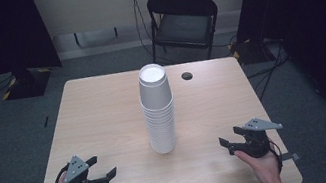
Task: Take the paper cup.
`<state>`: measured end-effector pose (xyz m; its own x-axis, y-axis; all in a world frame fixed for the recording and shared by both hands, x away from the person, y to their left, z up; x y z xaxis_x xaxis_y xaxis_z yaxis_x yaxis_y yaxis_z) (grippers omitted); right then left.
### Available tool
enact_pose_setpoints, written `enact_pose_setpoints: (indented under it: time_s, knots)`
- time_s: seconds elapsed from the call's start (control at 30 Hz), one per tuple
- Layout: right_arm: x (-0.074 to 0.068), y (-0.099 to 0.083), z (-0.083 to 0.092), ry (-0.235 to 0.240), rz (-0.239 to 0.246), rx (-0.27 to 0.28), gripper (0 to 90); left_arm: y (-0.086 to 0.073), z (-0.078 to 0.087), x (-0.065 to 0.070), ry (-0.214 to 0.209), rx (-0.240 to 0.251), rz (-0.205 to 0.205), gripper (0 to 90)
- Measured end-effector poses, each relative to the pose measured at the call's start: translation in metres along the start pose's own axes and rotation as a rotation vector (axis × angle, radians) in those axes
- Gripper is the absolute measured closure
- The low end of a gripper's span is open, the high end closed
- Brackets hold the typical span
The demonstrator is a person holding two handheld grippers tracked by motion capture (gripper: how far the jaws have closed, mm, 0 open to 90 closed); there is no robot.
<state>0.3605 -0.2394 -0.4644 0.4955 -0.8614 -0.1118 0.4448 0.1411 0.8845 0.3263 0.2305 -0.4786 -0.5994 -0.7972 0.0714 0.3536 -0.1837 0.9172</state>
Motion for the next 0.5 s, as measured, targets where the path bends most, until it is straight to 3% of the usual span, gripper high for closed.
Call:
enact_pose_setpoints:
  time_s: [0.1,0.3,0.33,0.5]
  knots:
    - [-0.004,-0.001,-0.001,0.038,0.004,-0.004,31.6,-0.001,0.0,0.001,-0.002,-0.008,0.0,17.6]
    - [-0.01,0.004,0.001,0.056,0.022,0.028,31.1,0.0,-0.003,0.004,-0.011,-0.008,-0.01,17.6]
    - [-0.015,0.006,0.001,0.069,0.052,0.039,31.0,-0.002,-0.003,0.005,-0.014,-0.017,-0.022,17.6]
    - [-0.023,0.014,0.001,0.097,0.064,0.056,29.0,-0.001,-0.003,0.006,-0.012,-0.007,-0.016,18.0]
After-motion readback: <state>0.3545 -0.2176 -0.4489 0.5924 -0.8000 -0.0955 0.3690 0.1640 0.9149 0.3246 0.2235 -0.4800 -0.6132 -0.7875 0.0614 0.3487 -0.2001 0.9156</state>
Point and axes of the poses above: each handheld gripper's, and its own axes: z roughly backward along the jaws, y roughly out of its top, x roughly to its right, the point moved 4 cm from there along -z, roughly forward along the jaws, and after that the axes turned 6 degrees about x, right-handed, at the moved point
